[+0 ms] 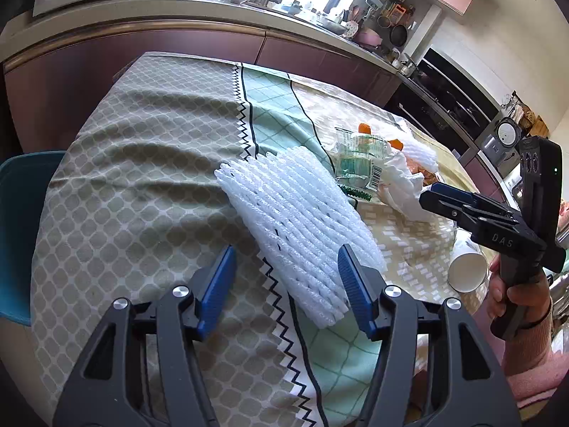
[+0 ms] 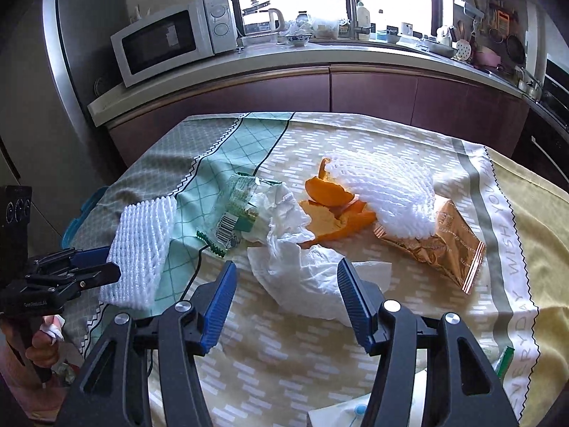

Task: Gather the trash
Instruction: 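Grasp the white foam net with the left gripper while the right gripper grasps crumpled tissue, then carry the foam net and tissue over the teal bin and open both grippers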

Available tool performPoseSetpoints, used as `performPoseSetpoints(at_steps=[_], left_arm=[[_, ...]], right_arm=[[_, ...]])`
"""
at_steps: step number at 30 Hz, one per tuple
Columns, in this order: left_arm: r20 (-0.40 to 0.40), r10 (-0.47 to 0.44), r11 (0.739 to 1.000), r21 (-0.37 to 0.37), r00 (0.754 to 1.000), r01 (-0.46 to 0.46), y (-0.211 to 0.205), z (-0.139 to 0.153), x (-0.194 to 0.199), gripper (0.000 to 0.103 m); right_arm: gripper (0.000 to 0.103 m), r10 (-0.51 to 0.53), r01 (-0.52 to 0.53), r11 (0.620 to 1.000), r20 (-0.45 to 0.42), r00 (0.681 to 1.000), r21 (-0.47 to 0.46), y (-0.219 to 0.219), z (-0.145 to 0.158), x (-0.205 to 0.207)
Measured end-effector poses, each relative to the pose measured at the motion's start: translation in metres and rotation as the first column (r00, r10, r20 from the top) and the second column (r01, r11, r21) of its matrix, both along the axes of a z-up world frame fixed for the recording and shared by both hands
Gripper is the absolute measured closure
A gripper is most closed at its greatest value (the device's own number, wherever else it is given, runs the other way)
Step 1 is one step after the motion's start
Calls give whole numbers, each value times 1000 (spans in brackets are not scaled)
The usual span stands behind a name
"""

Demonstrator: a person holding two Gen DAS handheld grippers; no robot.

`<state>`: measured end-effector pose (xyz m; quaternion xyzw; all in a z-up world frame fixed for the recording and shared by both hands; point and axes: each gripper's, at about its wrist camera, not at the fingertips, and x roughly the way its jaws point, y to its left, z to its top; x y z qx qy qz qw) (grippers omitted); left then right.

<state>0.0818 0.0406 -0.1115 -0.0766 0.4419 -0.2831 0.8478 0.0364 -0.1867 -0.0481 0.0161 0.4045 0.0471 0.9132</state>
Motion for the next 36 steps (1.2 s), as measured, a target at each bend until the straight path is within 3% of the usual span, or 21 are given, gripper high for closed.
performPoseSetpoints(at_steps=[3,4,6,7,8,12,20,22,23,26,28,32,33,36], left_arm=[[-7,-8,1000,-3,1000,8,-4,0,4,46],[-10,-10,1000,-2,1000,10,-6,0,4,52],[-21,-15,1000,5,1000,15,-10,-1,7,63],[-26,-14,1000,7,1000,14,-12,-2,7,69],[-34,-19,1000,3,999,19,-13,-3,8,79],[-41,-22,1000,-5,999,22,-15,-3,7,88],[17,-25,999,-23,1000,26,-13,13,-2,91],[31,-22,1000,-22,999,22,-11,17,-5,91],[34,-19,1000,-24,999,20,-9,18,-5,91],[36,-17,999,-29,999,18,-6,20,-7,91],[34,-15,999,-29,999,16,-3,19,-7,91],[32,-10,999,-33,999,11,0,16,-9,91],[31,-8,999,-33,999,9,1,16,-10,91],[32,-2,999,-33,999,3,7,16,-13,91]], right_arm=[[48,-11,11,1000,-33,999,-14,4,-7,7],[52,-16,15,1000,-43,999,-23,5,-9,8],[71,-36,34,999,-53,998,-33,3,-12,10],[76,-48,47,999,-53,997,-28,0,-13,9],[85,-56,56,998,-51,997,-17,-4,-12,9],[93,-68,69,997,-31,997,37,-17,-8,1],[94,-34,32,982,5,999,184,-34,7,-15],[90,-24,25,983,-5,1000,184,-33,7,-16],[85,-36,36,984,-5,999,174,-33,7,-17],[55,-41,43,993,-15,999,114,-28,5,-19],[52,-35,37,998,-39,999,47,-20,0,-18],[54,-21,17,999,-86,996,-42,-6,-16,-14],[64,-14,9,999,-91,996,-46,-5,-19,-14],[80,21,-25,999,-93,995,-33,-1,-18,-19]])
